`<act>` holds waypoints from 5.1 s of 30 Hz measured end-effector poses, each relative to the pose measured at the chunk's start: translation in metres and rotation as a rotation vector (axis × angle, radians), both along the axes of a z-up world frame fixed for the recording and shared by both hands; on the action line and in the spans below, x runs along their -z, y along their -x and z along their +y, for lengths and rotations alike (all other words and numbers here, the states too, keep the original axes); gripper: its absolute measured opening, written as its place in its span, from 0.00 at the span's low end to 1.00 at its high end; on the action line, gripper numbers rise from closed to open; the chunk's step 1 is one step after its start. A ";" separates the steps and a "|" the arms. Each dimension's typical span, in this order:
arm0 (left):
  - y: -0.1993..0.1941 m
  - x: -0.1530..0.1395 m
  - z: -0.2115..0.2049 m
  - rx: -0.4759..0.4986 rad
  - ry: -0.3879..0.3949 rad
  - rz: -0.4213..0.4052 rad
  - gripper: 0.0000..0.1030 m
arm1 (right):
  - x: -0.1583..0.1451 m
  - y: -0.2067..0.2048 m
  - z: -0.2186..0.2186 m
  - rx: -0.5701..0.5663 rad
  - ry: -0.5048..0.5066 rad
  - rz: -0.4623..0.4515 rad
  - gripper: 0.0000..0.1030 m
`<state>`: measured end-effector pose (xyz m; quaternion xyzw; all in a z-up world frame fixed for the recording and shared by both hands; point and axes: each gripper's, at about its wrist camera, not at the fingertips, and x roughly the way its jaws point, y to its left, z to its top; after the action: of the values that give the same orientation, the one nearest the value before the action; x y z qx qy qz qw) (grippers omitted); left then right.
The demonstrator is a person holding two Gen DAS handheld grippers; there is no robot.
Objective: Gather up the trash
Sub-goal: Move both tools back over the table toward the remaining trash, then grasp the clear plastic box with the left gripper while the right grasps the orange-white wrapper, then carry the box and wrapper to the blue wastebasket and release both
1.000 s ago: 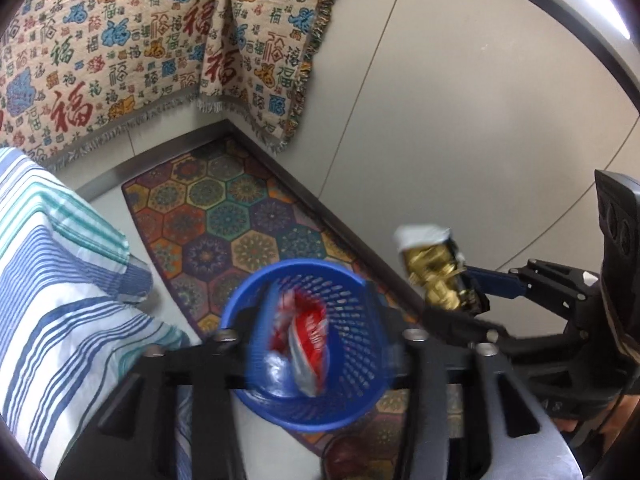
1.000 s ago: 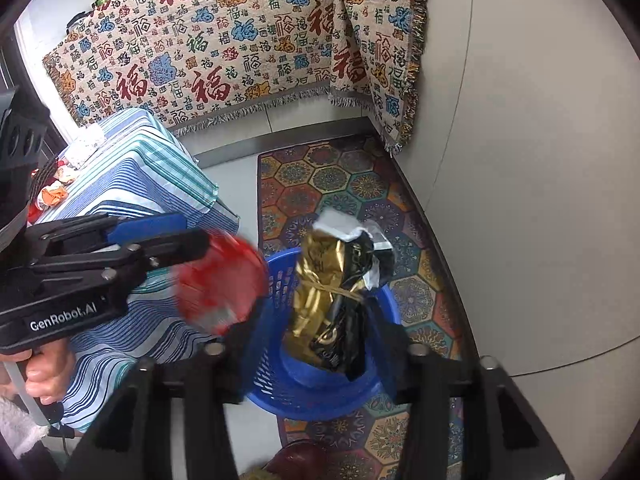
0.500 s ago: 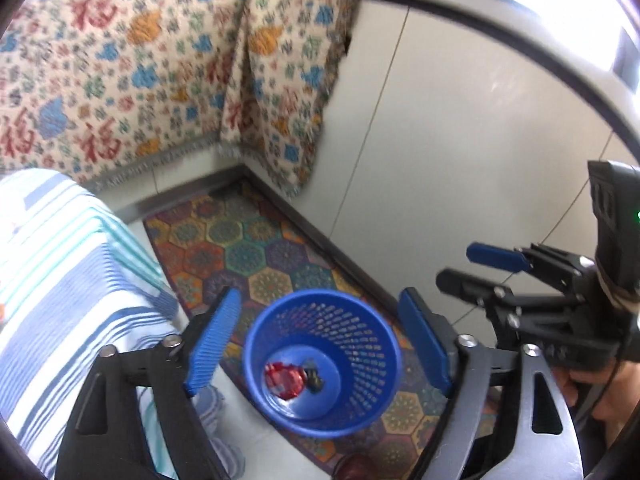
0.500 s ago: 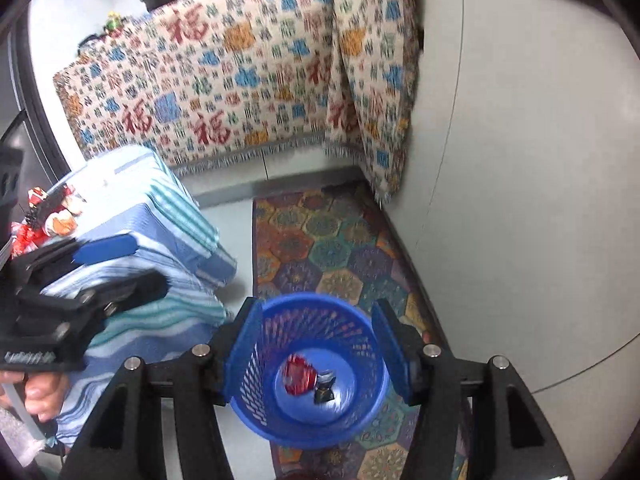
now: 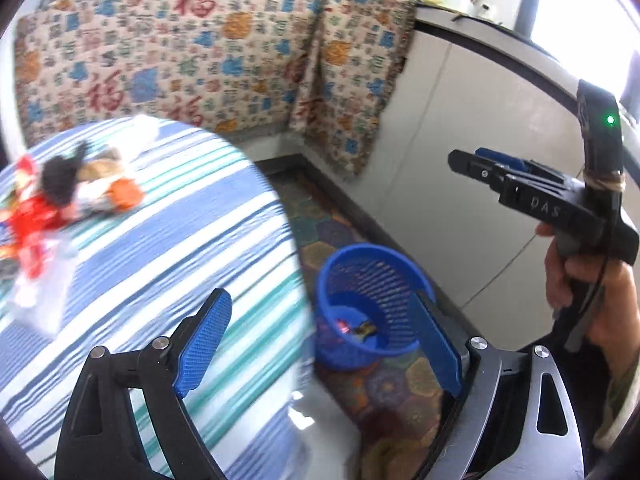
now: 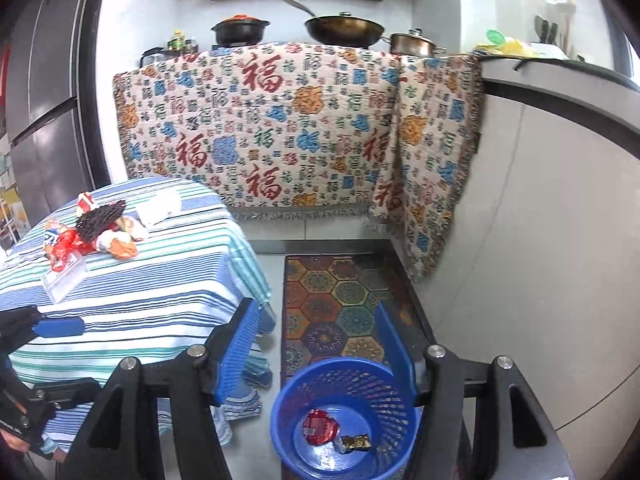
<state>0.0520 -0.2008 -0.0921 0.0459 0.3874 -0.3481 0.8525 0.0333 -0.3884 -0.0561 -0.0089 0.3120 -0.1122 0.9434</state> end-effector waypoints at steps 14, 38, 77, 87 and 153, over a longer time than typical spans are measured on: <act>-0.042 0.024 0.175 -0.323 -0.113 -0.045 0.99 | 0.047 -0.056 0.151 -0.290 0.025 0.155 0.60; -0.105 0.037 0.136 -0.217 -0.261 -0.102 0.70 | 0.095 -0.107 0.183 -0.402 -0.066 0.252 0.63; -0.069 0.047 0.270 -0.570 -0.190 0.045 0.64 | 0.086 -0.093 0.245 -0.678 -0.238 0.406 0.62; -0.071 0.044 0.277 -0.582 -0.176 0.058 0.70 | 0.074 -0.109 0.206 -0.519 -0.179 0.399 0.62; -0.038 -0.038 0.174 -0.321 -0.014 -0.044 0.59 | -0.002 -0.064 0.144 -0.359 -0.160 0.210 0.45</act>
<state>0.0901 -0.0267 -0.0543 -0.0033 0.3734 -0.2035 0.9051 0.0976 -0.2439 -0.0543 -0.0008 0.4100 0.0842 0.9082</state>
